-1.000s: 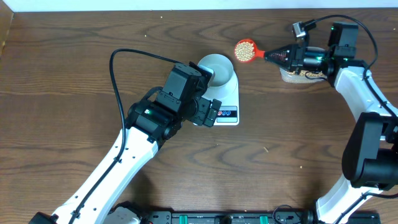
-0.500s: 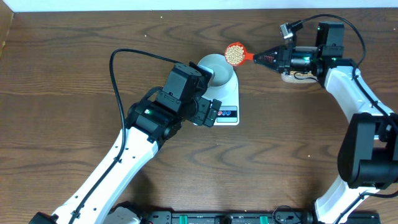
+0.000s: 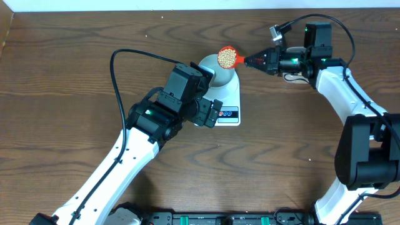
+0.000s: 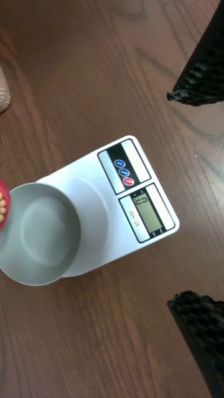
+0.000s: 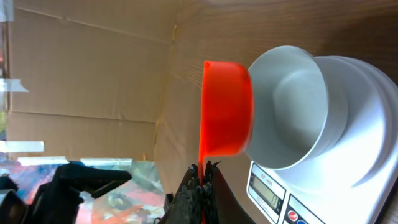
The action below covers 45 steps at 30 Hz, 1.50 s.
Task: Scoop item into bowl and weigh 50g on scale
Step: 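Carry the filled scoop left over the white bowl with the right gripper, then tilt the red scoop to pour soybeans into the bowl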
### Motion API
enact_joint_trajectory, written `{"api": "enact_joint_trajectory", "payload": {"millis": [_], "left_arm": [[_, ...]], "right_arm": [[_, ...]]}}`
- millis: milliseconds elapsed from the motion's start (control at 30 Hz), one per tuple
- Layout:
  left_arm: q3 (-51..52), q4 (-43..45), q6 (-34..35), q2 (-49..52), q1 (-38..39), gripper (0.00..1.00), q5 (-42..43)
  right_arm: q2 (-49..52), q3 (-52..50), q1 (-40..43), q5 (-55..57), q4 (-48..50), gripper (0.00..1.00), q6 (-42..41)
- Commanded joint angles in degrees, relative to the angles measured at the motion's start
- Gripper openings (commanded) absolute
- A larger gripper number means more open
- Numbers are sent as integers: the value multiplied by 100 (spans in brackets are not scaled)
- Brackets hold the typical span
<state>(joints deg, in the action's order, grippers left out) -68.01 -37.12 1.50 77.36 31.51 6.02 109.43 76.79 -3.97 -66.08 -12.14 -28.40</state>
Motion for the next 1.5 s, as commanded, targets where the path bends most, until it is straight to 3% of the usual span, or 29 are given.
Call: {"api": "enact_joint_trajectory", "payload": {"millis": [0,900,1467], "left_arm": [[-22,-17,26,15,-26,98,-52],[-22,-17,26,15,-26,98,-52],[-22,-15,26,15,-26,98,-52]], "right_arm": [[-175,13,-111,192,13,1,127],[-197,13,-852,1801,-162,1,393],[-636,17,-1110,2968,-713,2,1161]]}}
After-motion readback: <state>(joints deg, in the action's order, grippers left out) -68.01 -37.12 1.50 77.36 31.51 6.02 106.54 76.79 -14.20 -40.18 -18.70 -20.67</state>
